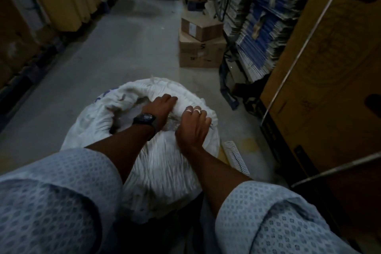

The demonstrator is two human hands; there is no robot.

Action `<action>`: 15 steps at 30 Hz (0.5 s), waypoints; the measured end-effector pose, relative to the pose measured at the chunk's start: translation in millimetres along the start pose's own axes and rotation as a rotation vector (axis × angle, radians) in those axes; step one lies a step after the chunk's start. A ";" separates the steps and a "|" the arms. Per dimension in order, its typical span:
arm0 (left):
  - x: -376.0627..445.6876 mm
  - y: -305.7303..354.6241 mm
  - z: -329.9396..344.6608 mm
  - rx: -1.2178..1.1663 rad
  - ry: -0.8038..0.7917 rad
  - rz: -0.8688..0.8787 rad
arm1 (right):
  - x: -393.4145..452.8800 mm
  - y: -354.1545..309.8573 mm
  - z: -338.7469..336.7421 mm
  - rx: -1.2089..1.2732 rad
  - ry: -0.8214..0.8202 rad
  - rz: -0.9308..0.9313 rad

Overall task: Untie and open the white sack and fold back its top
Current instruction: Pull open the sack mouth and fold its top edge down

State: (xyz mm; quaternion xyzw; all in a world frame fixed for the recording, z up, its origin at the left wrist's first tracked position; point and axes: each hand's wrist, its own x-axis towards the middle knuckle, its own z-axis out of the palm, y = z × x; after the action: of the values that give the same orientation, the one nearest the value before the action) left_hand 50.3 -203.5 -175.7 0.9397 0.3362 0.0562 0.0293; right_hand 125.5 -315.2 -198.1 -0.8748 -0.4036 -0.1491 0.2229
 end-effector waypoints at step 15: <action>77.9 -11.5 41.3 0.191 0.032 0.071 | 9.6 45.8 19.6 0.117 -0.381 0.055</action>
State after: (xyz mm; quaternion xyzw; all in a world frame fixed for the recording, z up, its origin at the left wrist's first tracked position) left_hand 108.0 -145.9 -211.1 0.9485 0.3068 0.0399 -0.0677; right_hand 168.4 -325.3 -223.0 -0.8835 -0.4222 0.0487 0.1971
